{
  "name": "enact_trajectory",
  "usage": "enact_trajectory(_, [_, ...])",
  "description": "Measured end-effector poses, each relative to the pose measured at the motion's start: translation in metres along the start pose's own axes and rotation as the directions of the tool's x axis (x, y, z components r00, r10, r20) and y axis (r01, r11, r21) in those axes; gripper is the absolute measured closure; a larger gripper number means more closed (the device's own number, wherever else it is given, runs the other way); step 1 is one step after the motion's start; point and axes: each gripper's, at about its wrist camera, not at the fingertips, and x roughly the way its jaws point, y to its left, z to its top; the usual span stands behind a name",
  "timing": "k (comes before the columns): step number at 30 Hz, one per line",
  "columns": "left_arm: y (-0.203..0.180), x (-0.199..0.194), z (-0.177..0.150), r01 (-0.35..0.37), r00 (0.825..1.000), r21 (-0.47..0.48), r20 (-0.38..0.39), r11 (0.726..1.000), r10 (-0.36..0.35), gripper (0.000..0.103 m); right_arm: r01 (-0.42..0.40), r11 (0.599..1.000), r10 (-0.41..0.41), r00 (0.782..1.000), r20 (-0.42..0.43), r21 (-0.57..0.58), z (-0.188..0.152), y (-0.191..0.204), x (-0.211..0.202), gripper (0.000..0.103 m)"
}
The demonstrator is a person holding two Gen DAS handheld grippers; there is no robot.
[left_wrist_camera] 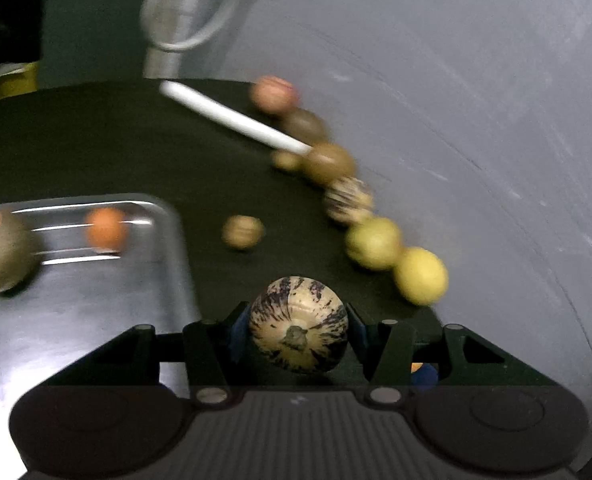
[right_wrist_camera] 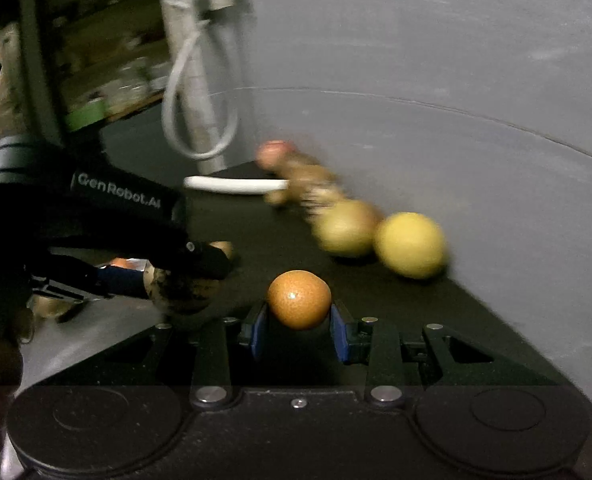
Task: Organize fruits
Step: 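Carry the striped melon and orange to the tray and release both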
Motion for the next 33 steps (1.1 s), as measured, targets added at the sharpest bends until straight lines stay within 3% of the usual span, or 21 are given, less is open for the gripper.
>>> enact_trajectory(7, [0.06, -0.034, -0.005, -0.102, 0.992, -0.118, 0.059, 0.988, 0.109, 0.048, -0.143, 0.984, 0.141, 0.99, -0.025, -0.105, 0.006, 0.057, 0.019, 0.068])
enact_trajectory(15, [0.109, -0.045, -0.016, -0.178, 0.975, -0.22, 0.092, 0.959, 0.202, 0.048, -0.265, 0.934, 0.256, 0.964, -0.069, -0.238, 0.006, 0.108, 0.048, 0.068])
enact_trajectory(25, [0.142, -0.041, -0.024, -0.225, 0.959, -0.277, 0.107, 0.934, 0.263, 0.048, -0.318, 0.902, 0.299, 0.948, -0.109, -0.291, 0.002, 0.132, 0.071, 0.068])
enact_trajectory(33, [0.148, -0.036, -0.024, -0.245, 0.953, -0.268, 0.111, 0.932, 0.282, 0.048, -0.319, 0.893, 0.282, 0.946, -0.157, -0.317, 0.0, 0.145, 0.085, 0.068])
